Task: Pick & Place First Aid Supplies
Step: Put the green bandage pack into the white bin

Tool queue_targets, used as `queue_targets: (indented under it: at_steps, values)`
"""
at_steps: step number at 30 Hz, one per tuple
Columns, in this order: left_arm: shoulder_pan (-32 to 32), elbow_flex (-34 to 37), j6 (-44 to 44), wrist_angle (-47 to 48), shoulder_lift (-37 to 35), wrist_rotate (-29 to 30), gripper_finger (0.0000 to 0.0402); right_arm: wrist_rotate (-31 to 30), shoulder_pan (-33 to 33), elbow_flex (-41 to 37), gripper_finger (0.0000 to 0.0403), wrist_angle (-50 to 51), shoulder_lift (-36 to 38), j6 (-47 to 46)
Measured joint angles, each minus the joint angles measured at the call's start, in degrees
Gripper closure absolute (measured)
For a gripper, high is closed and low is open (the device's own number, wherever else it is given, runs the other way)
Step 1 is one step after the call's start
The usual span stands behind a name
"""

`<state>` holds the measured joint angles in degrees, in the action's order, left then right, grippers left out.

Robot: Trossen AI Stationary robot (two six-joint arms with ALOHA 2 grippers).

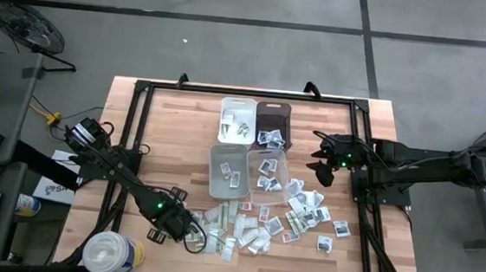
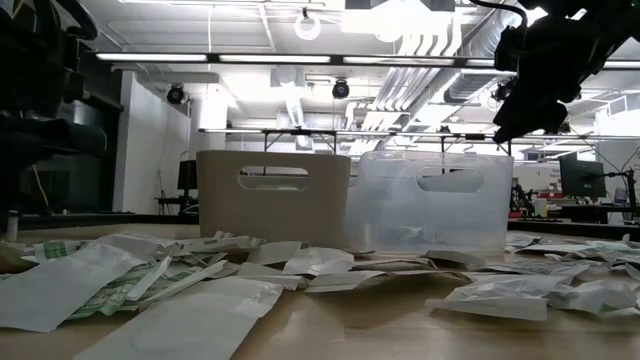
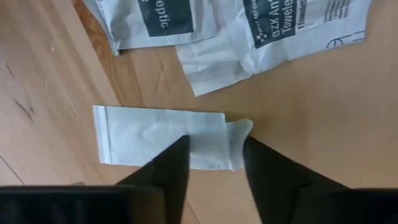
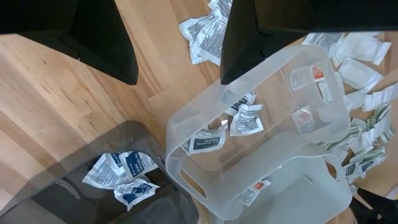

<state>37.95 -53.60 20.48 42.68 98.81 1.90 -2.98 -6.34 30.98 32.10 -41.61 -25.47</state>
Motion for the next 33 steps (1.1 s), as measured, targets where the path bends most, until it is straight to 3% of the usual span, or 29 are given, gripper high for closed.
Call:
queue_targets:
  at_steps: [12,19,27,33]
  values:
    - [-0.1,-1.3,0.8,1.0,0.2,0.6,0.0394,0.0,0.0,0.0,0.0181,0.0,0.0,0.0]
    - [-0.1,-2.4,0.8,0.9,-1.5,0.4,0.0398,0.0,0.0,0.0,0.0181,0.0,0.0,0.0]
    - [-0.1,-2.4,1.9,2.0,-10.1,3.5,0.0400,0.0,0.0,0.0,0.0181,-0.2,0.0,0.2]
    - [-0.4,-2.4,4.3,0.8,-18.2,10.0,0.0401,0.0,0.0,0.0,0.0181,-0.2,0.0,0.4]
